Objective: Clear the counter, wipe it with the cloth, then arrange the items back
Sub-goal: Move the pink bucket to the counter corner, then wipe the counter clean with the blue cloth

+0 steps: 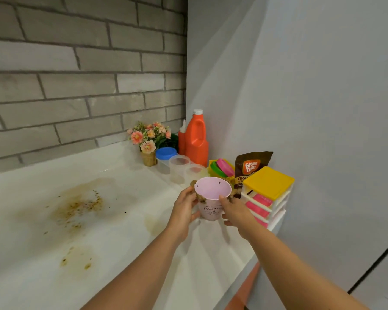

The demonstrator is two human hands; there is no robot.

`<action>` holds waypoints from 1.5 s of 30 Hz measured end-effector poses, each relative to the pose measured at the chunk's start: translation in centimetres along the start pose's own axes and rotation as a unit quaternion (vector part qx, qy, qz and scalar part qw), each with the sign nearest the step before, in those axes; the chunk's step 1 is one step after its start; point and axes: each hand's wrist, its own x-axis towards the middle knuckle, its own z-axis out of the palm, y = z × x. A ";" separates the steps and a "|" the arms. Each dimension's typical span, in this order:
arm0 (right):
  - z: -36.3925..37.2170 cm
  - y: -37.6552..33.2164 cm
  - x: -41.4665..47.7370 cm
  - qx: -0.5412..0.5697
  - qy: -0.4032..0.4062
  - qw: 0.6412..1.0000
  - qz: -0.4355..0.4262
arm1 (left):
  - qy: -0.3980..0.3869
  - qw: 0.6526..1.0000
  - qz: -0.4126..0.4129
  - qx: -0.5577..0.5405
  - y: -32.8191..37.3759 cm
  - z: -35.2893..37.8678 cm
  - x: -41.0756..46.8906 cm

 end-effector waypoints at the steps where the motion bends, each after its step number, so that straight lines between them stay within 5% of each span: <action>1: -0.2 -0.3 -0.3 -0.018 -0.014 1.000 0.020 | 0.000 1.000 0.003 0.006 0.0 0.0 -0.1; 7: 0.4 -2.1 -2.7 -0.096 -0.166 0.978 0.080 | 0.061 0.995 0.029 0.078 0.0 -1.8 -1.1; 17: 9.8 -6.0 -9.6 -0.123 -0.261 0.956 -0.047 | 0.170 0.972 0.115 0.112 3.5 -12.4 -8.6; 24: 21.3 -8.4 -20.8 -0.136 -0.375 0.908 -0.130 | 0.264 0.945 0.131 0.142 5.9 -25.1 -20.6; 36: 36.0 -9.1 -41.0 -0.090 -0.476 0.842 -0.240 | 0.493 0.832 0.135 0.217 6.6 -42.2 -42.1; 45: 41.6 -8.7 -49.2 -0.075 -0.553 0.755 -0.344 | 0.608 0.744 0.118 0.252 4.4 -47.5 -53.3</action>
